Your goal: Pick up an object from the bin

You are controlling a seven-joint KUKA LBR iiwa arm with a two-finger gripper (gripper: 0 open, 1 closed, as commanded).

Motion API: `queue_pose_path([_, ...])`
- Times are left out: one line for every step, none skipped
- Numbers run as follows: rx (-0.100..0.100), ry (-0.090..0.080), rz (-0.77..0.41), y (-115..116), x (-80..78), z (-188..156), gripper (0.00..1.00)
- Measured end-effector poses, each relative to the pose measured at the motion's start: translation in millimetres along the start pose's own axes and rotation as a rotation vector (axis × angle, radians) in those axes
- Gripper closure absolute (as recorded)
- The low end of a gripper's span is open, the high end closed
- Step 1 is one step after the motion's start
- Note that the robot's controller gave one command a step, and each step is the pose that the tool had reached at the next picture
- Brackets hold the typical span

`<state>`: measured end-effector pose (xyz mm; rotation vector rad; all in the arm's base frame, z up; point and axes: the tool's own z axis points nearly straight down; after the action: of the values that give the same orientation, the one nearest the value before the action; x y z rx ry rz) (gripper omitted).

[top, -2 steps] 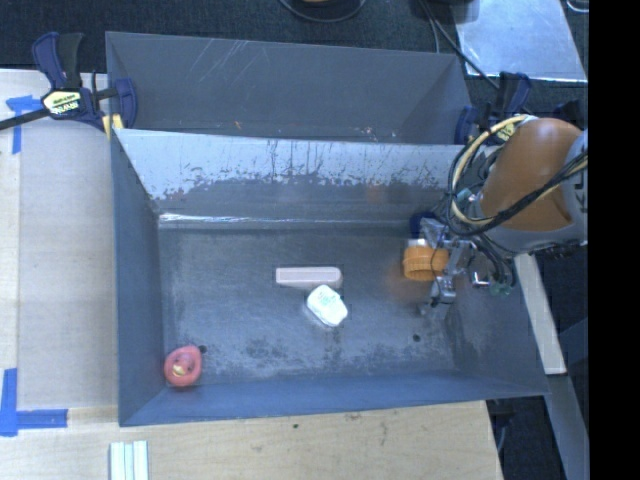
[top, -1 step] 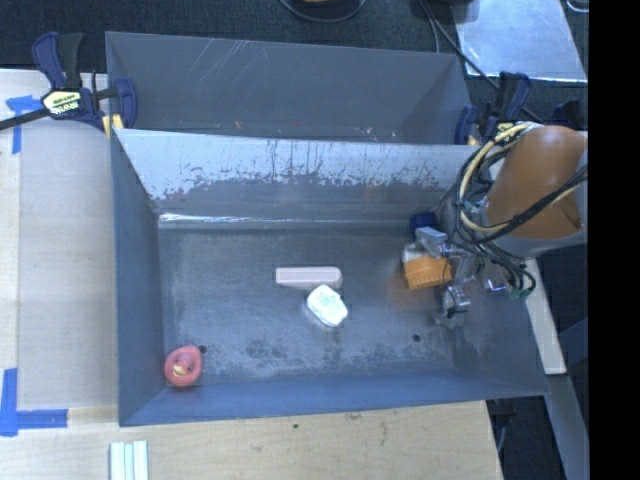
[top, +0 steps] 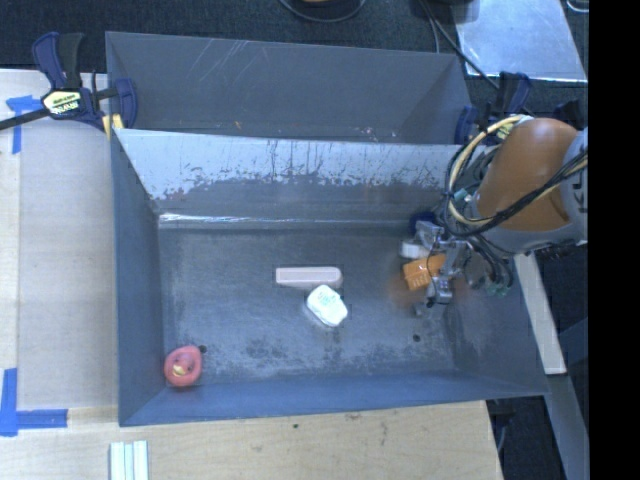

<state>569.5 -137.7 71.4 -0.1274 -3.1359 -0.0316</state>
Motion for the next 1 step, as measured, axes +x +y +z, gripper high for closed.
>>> queue_pose_path([0.011,-0.011,-0.246,-10.0,6.3,-1.2,0.0])
